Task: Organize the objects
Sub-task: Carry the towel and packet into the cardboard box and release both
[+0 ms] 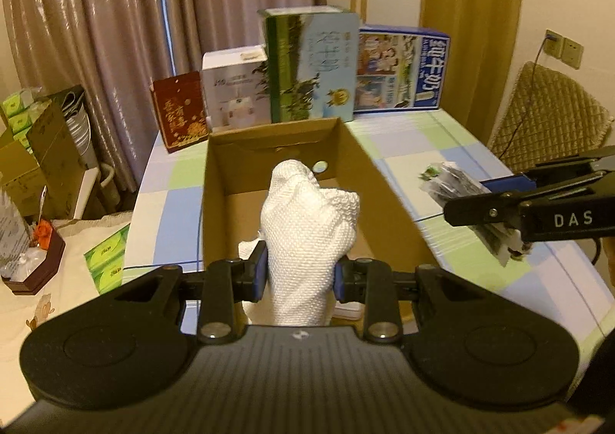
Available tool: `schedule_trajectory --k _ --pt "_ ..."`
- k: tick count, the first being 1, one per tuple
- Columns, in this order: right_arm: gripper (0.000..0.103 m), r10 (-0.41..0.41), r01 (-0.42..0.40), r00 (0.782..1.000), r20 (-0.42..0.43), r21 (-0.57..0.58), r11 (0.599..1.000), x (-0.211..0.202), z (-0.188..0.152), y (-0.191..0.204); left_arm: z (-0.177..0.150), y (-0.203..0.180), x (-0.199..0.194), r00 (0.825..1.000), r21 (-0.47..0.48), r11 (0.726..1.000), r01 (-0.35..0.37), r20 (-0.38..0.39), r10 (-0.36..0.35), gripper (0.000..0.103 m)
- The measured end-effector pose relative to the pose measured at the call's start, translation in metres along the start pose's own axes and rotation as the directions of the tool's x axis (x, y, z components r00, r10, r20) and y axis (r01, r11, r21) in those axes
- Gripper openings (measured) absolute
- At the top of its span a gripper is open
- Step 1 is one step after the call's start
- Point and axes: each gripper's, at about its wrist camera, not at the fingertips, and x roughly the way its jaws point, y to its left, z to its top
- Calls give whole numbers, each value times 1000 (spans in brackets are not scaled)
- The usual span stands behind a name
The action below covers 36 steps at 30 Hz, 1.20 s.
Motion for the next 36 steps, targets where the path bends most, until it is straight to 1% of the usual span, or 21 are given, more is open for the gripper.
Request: schedule_trajectory --k 5,9,12,14,15,20,23,24,25,27,29,33,36 --pt "33 -11 12 1000 -21 51 999 31 7 -6 -3 15 28 999 -26 1000 13 -30 -13 27" --pt "33 -27 28 999 -23 69 997 42 8 -11 -8 21 46 999 -41 999 16 -43 -17 28" --pt "33 -25 28 999 -27 89 996 50 8 -16 -9 24 55 999 -53 998 24 -35 -26 32" --pt "33 -21 23 999 -26 107 994 53 8 -17 -8 26 60 1000 -52 999 9 -26 -10 41" --pt "33 -17 20 999 -27 117 993 54 8 -17 -8 27 61 1000 -55 999 -1 -22 0 46" --pt "33 -7 12 999 -45 123 992 61 4 -14 -9 34 52 1000 -73 997 -10 4 10 46" --pt "34 5 0 1000 -29 148 989 64 2 -13 -12 37 45 1000 -85 996 -18 13 20 47" --pt "38 21 -19 1000 -11 165 986 64 2 -14 -13 38 42 1000 -88 996 -18 14 19 48" --pt "52 33 -33 999 6 179 983 64 2 -15 -13 38 40 1000 -90 996 -20 15 21 48" --pt "69 41 -49 998 43 196 979 59 3 -16 -16 39 35 1000 -92 995 -21 18 23 48" --pt "69 43 -53 997 58 191 980 52 7 -16 -19 37 31 1000 -89 996 -18 17 19 48" --pt "70 36 -51 996 79 194 980 32 7 -19 -25 29 19 1000 -87 996 -17 19 19 54" --pt "71 22 -37 996 88 180 983 14 3 -20 -29 20 10 1000 -86 996 -12 25 15 56"
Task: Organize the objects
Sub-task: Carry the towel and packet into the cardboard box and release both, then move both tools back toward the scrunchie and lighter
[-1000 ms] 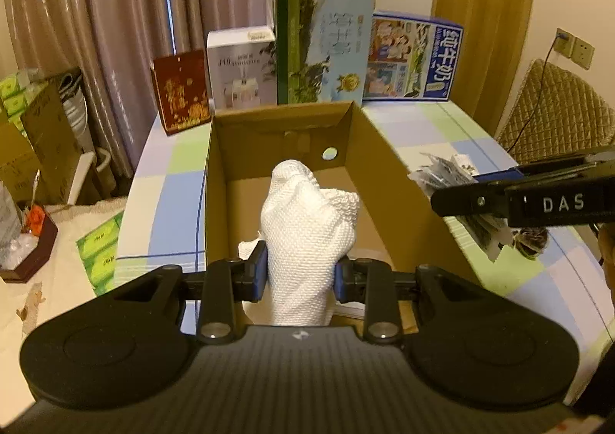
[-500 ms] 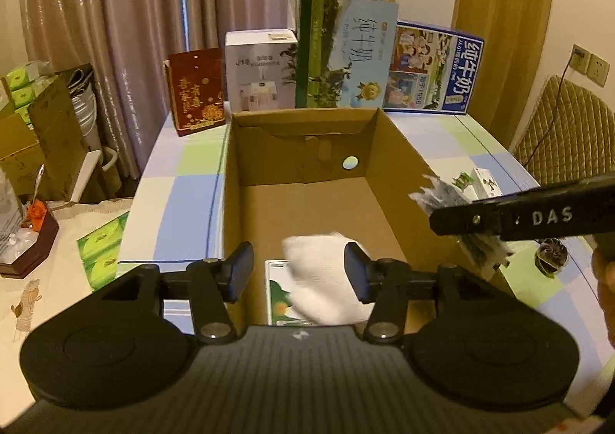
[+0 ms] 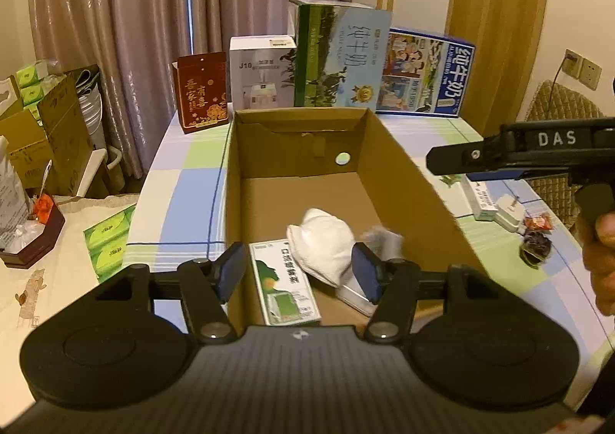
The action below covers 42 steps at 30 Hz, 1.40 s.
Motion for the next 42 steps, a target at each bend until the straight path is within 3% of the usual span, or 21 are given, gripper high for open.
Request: schedule_trajectory --k 5,12,18,22,25,29,42 --pt "78 -32 33 999 22 -49 998 -41 -14 -4 -8 -22 -18 1000 4 1000 7 8 -7 60" --pt "88 -120 126 991 53 -130 983 -106 -47 -23 -18 -59 -44 999 -2 999 34 32 -34 75" --pt "97 -257 271 961 103 -150 951 -168 -79 -62 -18 -102 -59 995 32 997 75 66 -77 86" --pt "101 -339 351 934 114 -104 931 -199 -93 -93 -17 -137 -59 990 65 992 112 77 -117 101" --pt "101 -399 412 908 126 -105 905 -217 -100 -109 -16 -164 -52 987 99 986 137 71 -145 102" --pt "101 -430 441 896 114 -104 891 -227 -106 -130 -16 -194 -36 983 142 975 174 39 -181 102" --pt "101 -458 465 885 83 -95 880 -224 -104 -203 -19 -279 43 965 179 948 262 -59 -256 102"
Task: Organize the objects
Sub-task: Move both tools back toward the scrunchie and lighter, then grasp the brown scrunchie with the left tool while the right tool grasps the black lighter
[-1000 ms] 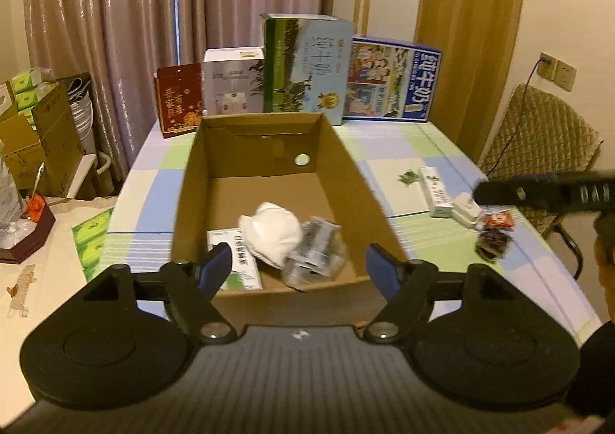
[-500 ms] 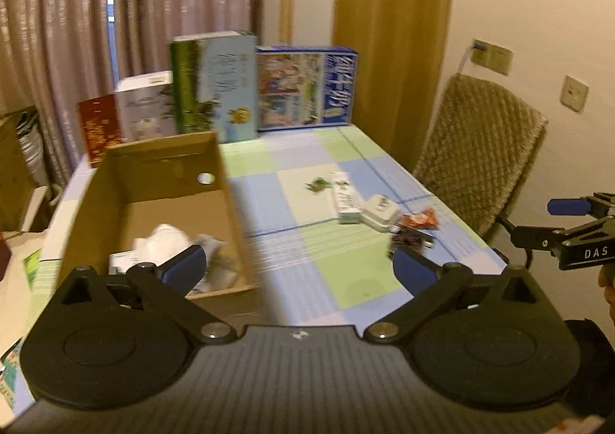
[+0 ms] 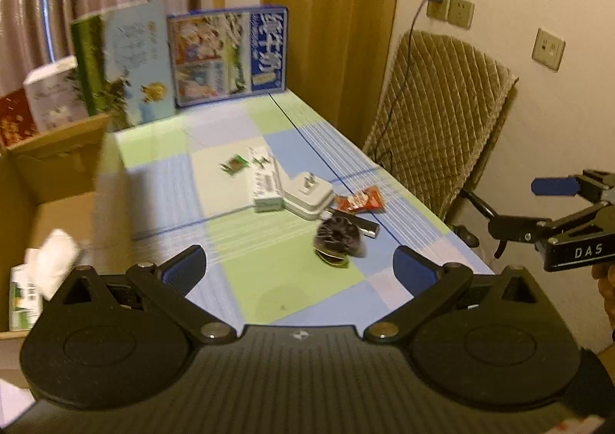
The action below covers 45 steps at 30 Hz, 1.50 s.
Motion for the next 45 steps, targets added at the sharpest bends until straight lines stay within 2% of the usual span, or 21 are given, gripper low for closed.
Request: schedule_trajectory --k 3,6,14,18,23,26,28,31,38,45 --pt "101 10 -10 1000 -16 11 1000 16 -1 -12 -2 -9 28 999 -4 1000 0 -32 -1 100" --pt "99 19 -19 999 -37 -1 1000 33 -5 -18 -6 -14 56 998 -17 1000 6 -63 -7 94" --pt "74 70 -75 992 -109 -37 997 82 -13 -27 -9 -29 110 996 10 999 32 -83 -31 88" --pt "72 72 -81 987 -142 -60 995 101 -15 -28 -8 -32 136 994 -8 999 37 -99 -37 78" --pt "71 62 -74 983 -170 -65 995 116 -18 -31 -10 -32 165 993 -9 999 41 -108 -42 71" --pt "71 67 -80 981 -182 -64 995 124 -20 -31 -12 -29 180 993 -20 999 35 -109 -37 59" --pt "71 71 -84 980 -187 -65 994 129 -21 -29 -13 -27 185 993 -15 999 35 -111 -37 39" --pt "67 92 -106 978 -186 -69 992 138 -19 -24 -15 -19 181 993 -12 999 44 -110 -45 26" --pt "54 155 -177 971 -183 -111 978 167 -9 -2 -27 7 146 993 17 1000 -19 -114 21 22" --pt "35 144 -180 968 -206 -167 970 206 1 17 -34 20 137 993 -5 999 -36 -112 36 22"
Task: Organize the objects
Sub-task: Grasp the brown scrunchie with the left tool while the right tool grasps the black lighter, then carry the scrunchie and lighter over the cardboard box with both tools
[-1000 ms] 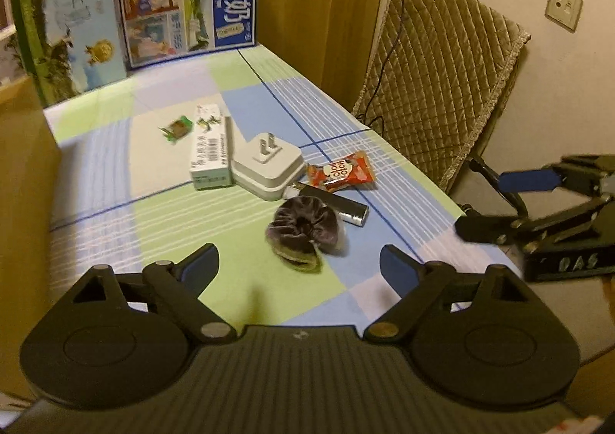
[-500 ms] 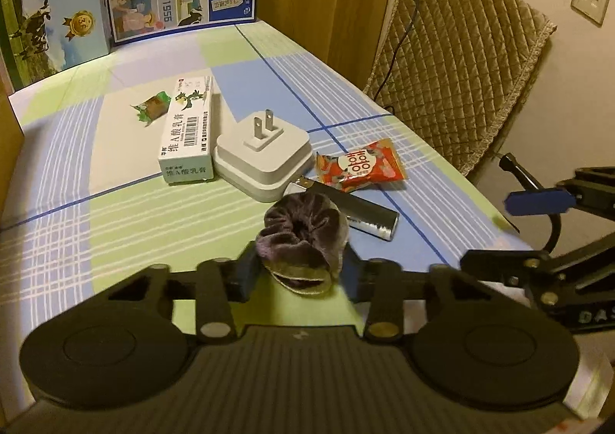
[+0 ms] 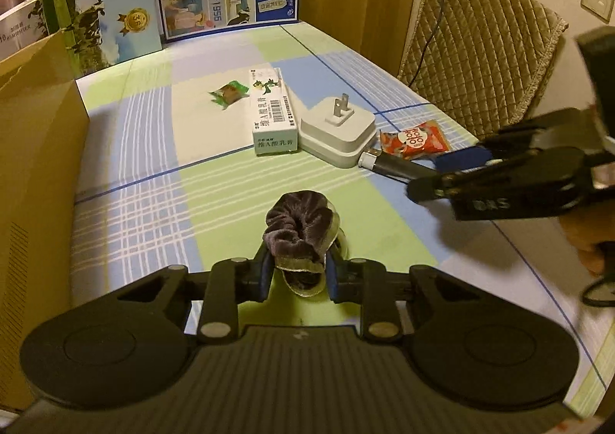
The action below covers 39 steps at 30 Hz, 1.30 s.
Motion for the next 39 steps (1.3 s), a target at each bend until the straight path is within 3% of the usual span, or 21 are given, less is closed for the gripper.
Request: schedule_trajectory --k 2,5,11,17,31,33,39 --pt "23 1 -1 1000 -10 5 1000 3 4 2 -1 0 0 1000 -1 1000 6 2 -6 22" --pt "19 0 1 999 -34 21 1000 -2 2 6 -2 -1 -3 1000 5 1000 12 6 -12 22" --pt "19 10 -3 997 -72 97 995 -33 -23 17 -12 -1 -13 1000 20 1000 24 1 -24 22" --pt "19 0 6 998 -62 97 995 -50 -41 33 -23 0 -19 999 22 999 30 -13 -29 22" --pt "23 -33 34 999 -31 39 999 -37 -35 43 -27 4 -15 1000 1 1000 29 -4 -29 27" --pt "19 -35 36 999 -28 36 999 -37 -36 44 -27 5 -15 1000 -6 1000 29 -4 -29 25" --pt "19 -29 31 999 -30 77 997 -47 -33 43 -22 3 -22 1000 1 1000 24 0 -24 17"
